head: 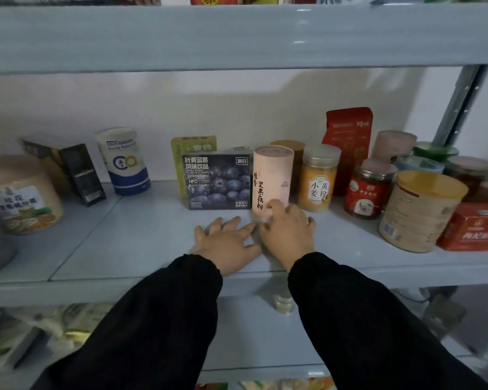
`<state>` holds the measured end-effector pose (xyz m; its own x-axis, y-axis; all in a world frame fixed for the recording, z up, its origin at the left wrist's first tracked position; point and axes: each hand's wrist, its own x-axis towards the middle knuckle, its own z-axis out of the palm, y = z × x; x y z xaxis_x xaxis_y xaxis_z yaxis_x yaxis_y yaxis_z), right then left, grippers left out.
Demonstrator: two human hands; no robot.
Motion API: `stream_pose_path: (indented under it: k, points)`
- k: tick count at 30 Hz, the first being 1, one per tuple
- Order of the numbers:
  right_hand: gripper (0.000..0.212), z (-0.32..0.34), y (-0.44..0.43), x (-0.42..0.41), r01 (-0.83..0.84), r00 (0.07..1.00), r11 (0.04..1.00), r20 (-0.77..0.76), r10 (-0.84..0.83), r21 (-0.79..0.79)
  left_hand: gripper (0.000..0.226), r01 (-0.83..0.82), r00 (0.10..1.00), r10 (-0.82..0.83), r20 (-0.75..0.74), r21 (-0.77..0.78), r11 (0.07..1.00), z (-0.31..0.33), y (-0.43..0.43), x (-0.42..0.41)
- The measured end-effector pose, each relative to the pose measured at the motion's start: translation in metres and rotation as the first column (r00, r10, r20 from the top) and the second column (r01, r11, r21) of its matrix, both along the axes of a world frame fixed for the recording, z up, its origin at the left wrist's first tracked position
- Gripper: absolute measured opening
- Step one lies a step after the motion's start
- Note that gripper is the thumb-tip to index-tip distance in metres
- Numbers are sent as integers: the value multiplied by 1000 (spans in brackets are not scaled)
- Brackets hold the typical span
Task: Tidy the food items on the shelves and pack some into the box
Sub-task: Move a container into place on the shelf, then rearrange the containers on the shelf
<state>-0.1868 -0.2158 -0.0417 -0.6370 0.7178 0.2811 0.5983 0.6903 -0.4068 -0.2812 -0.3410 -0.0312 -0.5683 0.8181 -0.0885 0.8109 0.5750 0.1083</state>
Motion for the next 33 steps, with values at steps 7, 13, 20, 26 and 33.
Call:
stream_pose_path:
  k: [7,13,20,26,33]
  points:
    - [50,6,-6,6,-308,950,951,36,309,-27,69,-83,996,82,45,2,997,-1,-17,6]
    - [55,9,-19,-6,-659,701,749,309,643,-62,70,-263,963,264,54,-26,964,0,-80,-23]
    - [72,10,-85,-64,-726,563,679,472,678,-110,69,-493,867,498,29,-101,864,7,-163,-91]
    - [72,10,-125,-132,-680,603,722,464,649,-126,71,-464,885,465,-12,-100,880,10,-198,-139]
    - [68,14,-145,-202,-620,686,779,419,594,-90,73,-379,925,379,-11,-39,925,4,-213,-187]
